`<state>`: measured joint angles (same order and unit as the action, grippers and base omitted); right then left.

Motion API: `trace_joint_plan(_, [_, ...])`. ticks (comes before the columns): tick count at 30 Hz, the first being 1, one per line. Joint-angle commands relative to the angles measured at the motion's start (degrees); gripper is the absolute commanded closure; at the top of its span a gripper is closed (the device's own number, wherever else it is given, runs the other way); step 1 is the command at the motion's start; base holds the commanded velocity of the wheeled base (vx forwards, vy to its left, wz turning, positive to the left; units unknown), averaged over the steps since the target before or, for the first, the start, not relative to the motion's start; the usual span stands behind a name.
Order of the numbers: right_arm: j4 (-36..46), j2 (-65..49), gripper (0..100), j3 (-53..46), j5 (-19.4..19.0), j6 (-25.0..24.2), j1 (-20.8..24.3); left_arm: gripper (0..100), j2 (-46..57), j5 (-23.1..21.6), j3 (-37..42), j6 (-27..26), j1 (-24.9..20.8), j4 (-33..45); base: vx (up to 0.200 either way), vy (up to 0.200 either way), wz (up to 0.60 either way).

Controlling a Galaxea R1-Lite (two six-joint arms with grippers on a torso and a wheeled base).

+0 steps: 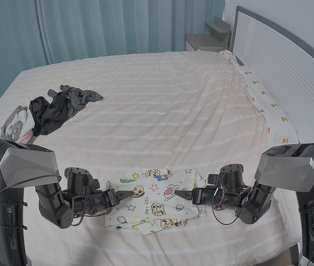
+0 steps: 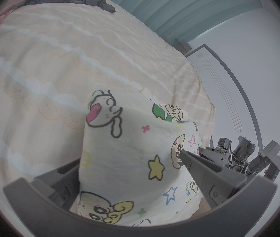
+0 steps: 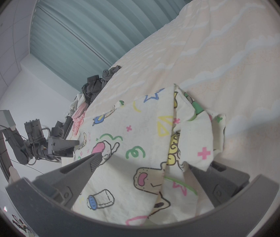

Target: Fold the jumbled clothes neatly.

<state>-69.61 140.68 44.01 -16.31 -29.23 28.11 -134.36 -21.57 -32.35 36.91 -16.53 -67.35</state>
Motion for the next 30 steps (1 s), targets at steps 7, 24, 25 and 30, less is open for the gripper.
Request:
trace_joint_plan(7, [-0.53,1.00,100,-0.77,-1.00,-0.39,1.60,100,-0.02,-0.41,0.80,0.35,-0.17,-2.61,0.000,0.000,0.00])
trace_joint_plan(24, [-8.97,3.81,100,-1.64,-1.00,-0.83,2.03,100,0.51,-0.14,0.27,3.69,-0.34,-2.61,0.000,0.000,0.00])
trace_joint_plan(25, [-8.97,3.81,100,-1.64,-1.00,-0.83,2.03,100,0.51,-0.14,0.27,3.69,-0.34,-2.61,0.000,0.000,0.00])
trace_joint_plan(30, [-9.14,3.20,100,-2.08,-1.00,-3.20,1.86,100,0.86,-0.14,0.19,4.92,-0.43,-2.61,0.000,0.000,0.00])
